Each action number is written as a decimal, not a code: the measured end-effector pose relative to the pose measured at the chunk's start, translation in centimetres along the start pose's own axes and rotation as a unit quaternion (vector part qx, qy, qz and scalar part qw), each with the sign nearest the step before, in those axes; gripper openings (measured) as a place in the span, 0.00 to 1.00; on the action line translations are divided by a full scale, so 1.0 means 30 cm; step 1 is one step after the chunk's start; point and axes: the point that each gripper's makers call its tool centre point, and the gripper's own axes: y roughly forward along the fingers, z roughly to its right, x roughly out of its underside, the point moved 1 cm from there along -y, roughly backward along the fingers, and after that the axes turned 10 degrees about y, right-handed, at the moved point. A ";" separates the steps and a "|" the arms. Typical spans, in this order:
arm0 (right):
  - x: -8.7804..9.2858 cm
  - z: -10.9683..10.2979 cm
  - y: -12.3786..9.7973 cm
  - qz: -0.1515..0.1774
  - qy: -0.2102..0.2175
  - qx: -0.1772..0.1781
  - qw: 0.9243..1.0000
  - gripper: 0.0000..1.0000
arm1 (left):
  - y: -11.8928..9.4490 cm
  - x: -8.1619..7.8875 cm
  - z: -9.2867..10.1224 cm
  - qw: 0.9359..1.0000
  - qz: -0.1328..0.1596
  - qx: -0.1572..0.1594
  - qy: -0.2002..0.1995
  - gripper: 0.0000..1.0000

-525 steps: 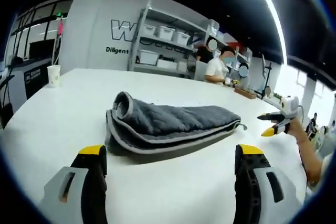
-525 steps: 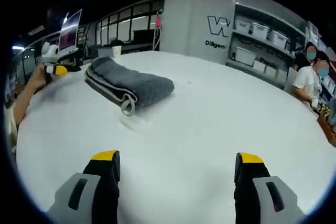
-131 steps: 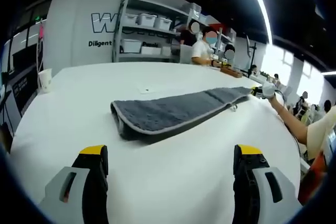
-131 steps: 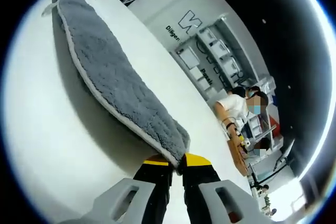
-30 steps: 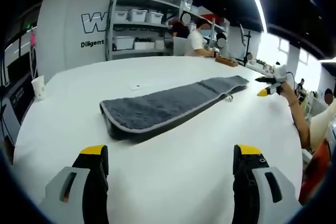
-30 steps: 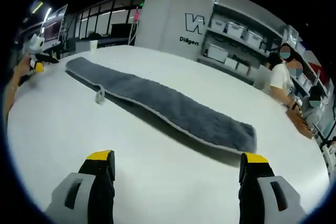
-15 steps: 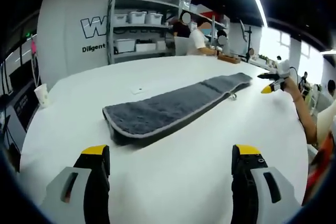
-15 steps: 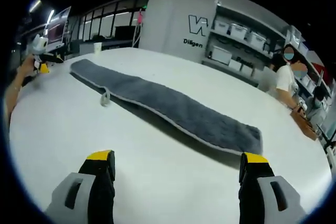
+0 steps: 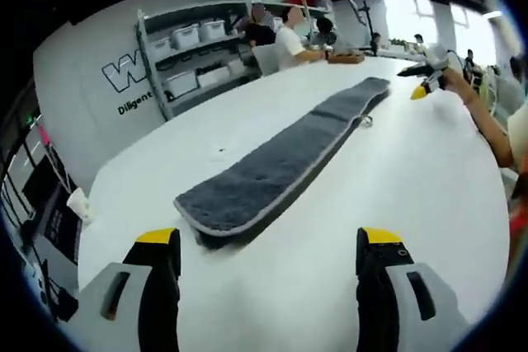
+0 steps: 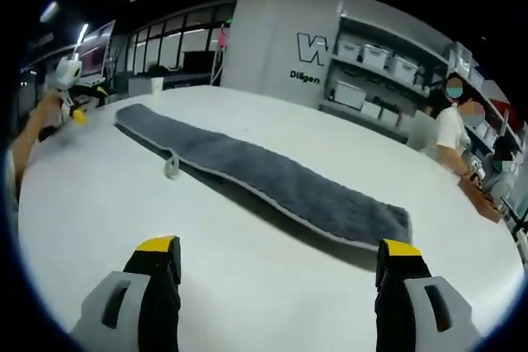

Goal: Open the folded towel by lifting each exposed corner and separating the folded layers until the towel lies flat within the target outline without major curled edges

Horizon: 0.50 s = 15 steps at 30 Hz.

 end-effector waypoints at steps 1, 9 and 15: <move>-0.003 0.005 0.004 -0.001 -0.002 0.001 1.000 0.99 | 0.010 -0.003 -0.002 1.000 0.001 -0.001 -0.001 0.84; -0.005 -0.003 0.001 0.002 -0.001 -0.004 1.000 0.98 | 0.063 0.011 -0.027 1.000 -0.011 0.013 -0.010 0.67; -0.011 0.001 -0.006 0.009 0.002 -0.003 1.000 0.98 | 0.083 0.041 -0.075 0.999 -0.015 -0.004 -0.044 0.61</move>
